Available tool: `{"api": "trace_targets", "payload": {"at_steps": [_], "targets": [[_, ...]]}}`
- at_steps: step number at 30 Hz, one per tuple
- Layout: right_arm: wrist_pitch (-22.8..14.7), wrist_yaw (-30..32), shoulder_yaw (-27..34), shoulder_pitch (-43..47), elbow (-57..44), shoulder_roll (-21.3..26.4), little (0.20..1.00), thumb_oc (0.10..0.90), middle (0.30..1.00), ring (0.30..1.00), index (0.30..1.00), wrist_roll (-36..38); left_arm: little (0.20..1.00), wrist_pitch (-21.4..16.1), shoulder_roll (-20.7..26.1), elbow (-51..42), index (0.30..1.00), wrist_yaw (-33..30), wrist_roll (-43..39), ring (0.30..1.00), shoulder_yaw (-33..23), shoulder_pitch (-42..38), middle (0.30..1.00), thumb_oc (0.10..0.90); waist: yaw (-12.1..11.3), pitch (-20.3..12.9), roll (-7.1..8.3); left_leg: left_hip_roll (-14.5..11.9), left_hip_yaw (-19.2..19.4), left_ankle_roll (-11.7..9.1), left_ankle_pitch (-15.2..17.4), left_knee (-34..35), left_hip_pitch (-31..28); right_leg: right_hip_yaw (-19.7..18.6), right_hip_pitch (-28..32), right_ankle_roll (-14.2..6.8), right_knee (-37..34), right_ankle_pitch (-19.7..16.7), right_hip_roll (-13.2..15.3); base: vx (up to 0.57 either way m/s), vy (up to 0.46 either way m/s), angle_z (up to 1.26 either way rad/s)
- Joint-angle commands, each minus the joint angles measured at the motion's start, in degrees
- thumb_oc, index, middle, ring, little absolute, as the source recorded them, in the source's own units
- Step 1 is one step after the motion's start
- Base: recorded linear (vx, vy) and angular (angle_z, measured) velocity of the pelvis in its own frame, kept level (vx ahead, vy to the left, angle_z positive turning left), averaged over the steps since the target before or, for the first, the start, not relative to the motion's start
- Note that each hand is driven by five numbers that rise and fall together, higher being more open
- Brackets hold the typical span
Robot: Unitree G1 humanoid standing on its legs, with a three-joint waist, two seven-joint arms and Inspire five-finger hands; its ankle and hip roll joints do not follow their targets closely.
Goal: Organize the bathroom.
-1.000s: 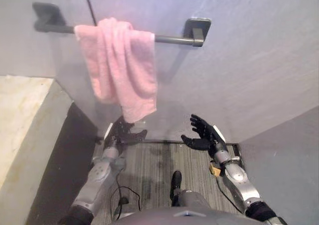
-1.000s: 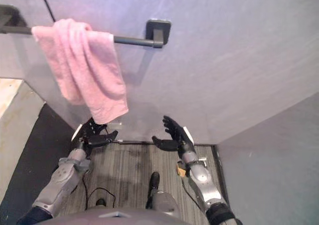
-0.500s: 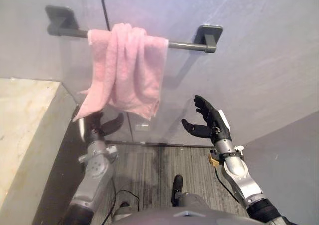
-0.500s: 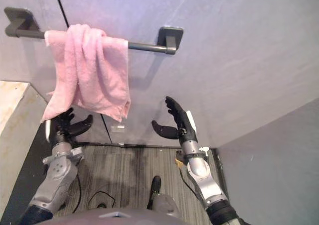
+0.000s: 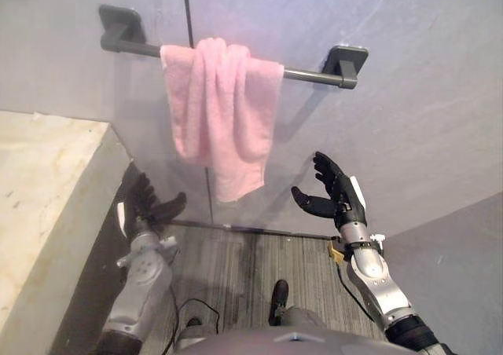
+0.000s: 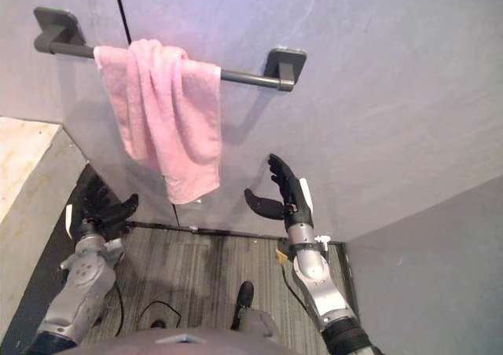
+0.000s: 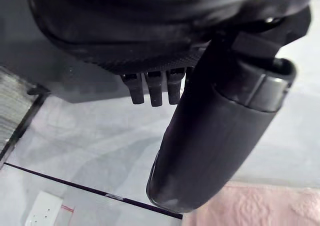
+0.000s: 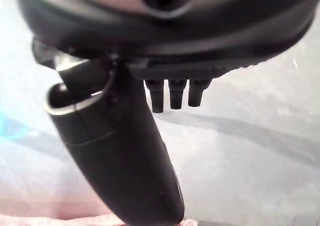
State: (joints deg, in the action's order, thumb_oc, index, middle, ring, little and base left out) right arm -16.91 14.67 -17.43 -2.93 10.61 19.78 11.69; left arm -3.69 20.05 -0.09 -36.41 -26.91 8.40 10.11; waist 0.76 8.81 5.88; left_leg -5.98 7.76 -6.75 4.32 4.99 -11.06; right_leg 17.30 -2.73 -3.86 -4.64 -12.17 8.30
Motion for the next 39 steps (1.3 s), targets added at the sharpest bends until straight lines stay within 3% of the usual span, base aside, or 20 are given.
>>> {"api": "trace_targets", "payload": {"at_steps": [1, 10, 19, 28, 29, 30, 33, 34, 39], "targets": [[-4.1, -0.1, 1.8, 5.9, -2.8, 2.3, 0.9, 0.8, 0.9, 0.9, 0.9, 0.6, 0.9, -14.5, 1.5, -5.6, 0.9, 2.4, 2.1, 0.9, -0.4, -7.4, 0.9, 0.8, 0.6, -1.6, -3.44, 6.3, 2.7, 6.2, 1.3, 0.0, 2.9, 0.1, 2.6, -9.2, 2.1, 7.0, 1.6, 0.03, 0.037, 0.0], [-4.3, -3.4, 1.2, 4.4, -0.6, 2.2, 0.9, 0.8, 0.9, 0.9, 0.9, 0.8, 0.9, -23.3, 4.6, -11.9, 0.9, -3.1, 16.7, 0.9, -2.0, -13.6, 0.9, 0.8, 1.9, -2.4, -3.18, 6.5, 3.2, 6.4, 1.7, 0.0, 2.5, -0.5, 2.7, -9.4, 2.3, 7.3, 1.7, 0.04, 0.013, -0.01], [-2.4, -6.4, 0.7, 3.5, 0.4, 2.1, 0.9, 0.8, 0.9, 0.9, 0.9, -0.3, 0.9, -29.6, 6.0, -16.3, 0.9, 5.1, 17.5, 0.9, -3.1, -15.4, 0.9, 0.8, 2.4, -3.0, -3.36, 6.7, 3.3, 6.4, 2.0, 0.0, 2.0, -1.4, 3.3, -9.2, 2.0, 8.0, 1.3, 0.02, 0.006, -0.01], [-1.7, -8.4, 0.4, 3.8, 1.1, 2.0, 0.9, 0.8, 0.9, 0.9, 0.9, -0.1, 0.9, -27.3, 6.5, -15.3, 0.9, 13.5, 12.1, 0.9, -2.9, -15.5, 0.9, 0.8, 2.6, -3.2, -3.79, 6.7, 3.6, 6.3, 2.0, 0.0, 1.8, -1.7, 3.7, -9.1, 2.1, 8.6, 1.2, 0.01, 0.008, -0.05], [-1.8, -8.5, 0.5, 3.8, 1.1, 2.0, 0.9, 0.8, 0.9, 0.9, 0.9, -0.1, 0.801, -27.5, 6.6, -15.1, 0.801, 13.5, 12.3, 0.801, -3.1, -15.4, 0.801, 0.734, 2.6, -3.2, -3.84, 6.7, 3.6, 6.3, 2.0, 0.0, 1.8, -1.8, 3.7, -9.1, 2.1, 8.7, 1.1, 0.0, 0.0, 0.0], [-1.9, -8.7, 0.5, 3.8, 1.2, 2.1, 0.9, 0.8, 0.9, 0.9, 0.9, 0.1, 0.606, -27.5, 6.8, -14.8, 0.606, 13.6, 12.8, 0.606, -3.3, -15.3, 0.606, 0.604, 2.7, -3.2, -3.89, 6.7, 3.7, 6.3, 2.0, 0.0, 1.8, -1.8, 3.8, -9.1, 2.0, 8.7, 1.1, 0.0, 0.0, 0.0], [-2.0, -9.1, 0.7, 3.8, 1.2, 2.1, 0.9, 0.8, 0.9, 0.9, 0.9, 0.3, 0.411, -27.7, 7.0, -14.3, 0.411, 13.7, 13.4, 0.411, -4.0, -15.2, 0.411, 0.474, 2.7, -3.3, -4.06, 6.7, 3.8, 6.2, 1.9, 0.0, 1.8, -1.8, 4.1, -9.0, 1.7, 8.8, 1.1, 0.0, 0.0, 0.0], [-2.0, -9.4, 1.0, 3.6, 1.2, 2.1, 0.9, 0.8, 0.9, 0.9, 0.9, 0.6, 0.3, -27.5, 7.2, -13.9, 0.3, 13.7, 14.1, 0.3, -4.6, -15.2, 0.3, 0.4, 2.8, -3.4, -4.14, 6.7, 3.7, 6.1, 1.9, 0.0, 1.8, -1.9, 4.1, -9.0, 1.6, 8.8, 1.0, 0.0, 0.0, 0.0], [-2.0, -10.0, 1.7, 3.1, 1.0, 2.2, 0.9, 0.8, 0.9, 0.9, 0.9, 0.8, 0.3, -28.0, 7.8, -12.5, 0.3, 12.2, 16.3, 0.3, -6.0, -15.3, 0.3, 0.4, 3.2, -3.8, -4.21, 6.6, 4.0, 6.0, 1.7, 0.0, 1.9, -2.1, 4.6, -8.9, 1.0, 8.8, 0.7, 0.02, 0.007, -0.03]]}}
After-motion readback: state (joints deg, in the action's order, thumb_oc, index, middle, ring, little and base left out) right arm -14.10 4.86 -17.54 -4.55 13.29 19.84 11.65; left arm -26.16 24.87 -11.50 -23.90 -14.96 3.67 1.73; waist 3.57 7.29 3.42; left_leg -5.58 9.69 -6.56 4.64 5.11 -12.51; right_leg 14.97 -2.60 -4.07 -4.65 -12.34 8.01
